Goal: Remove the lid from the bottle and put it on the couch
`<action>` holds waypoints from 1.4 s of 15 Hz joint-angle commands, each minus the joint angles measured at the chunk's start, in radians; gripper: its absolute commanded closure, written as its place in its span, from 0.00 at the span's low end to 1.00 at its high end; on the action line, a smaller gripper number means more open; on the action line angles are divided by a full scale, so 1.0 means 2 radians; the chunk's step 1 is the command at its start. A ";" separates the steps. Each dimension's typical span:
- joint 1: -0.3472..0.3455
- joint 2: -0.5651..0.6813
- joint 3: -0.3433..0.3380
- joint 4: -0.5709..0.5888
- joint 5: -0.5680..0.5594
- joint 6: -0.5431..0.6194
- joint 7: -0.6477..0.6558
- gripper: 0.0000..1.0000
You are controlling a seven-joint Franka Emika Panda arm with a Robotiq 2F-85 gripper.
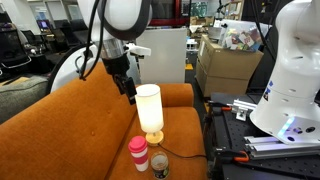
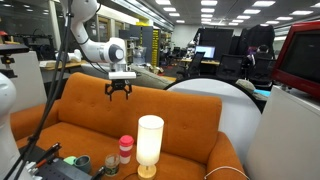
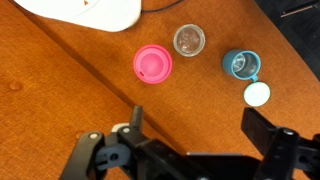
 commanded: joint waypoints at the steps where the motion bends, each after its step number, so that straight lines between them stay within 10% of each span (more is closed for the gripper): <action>1: -0.015 -0.007 0.016 -0.008 0.016 0.019 -0.013 0.00; 21: -0.040 0.222 0.029 0.116 0.000 0.070 0.009 0.00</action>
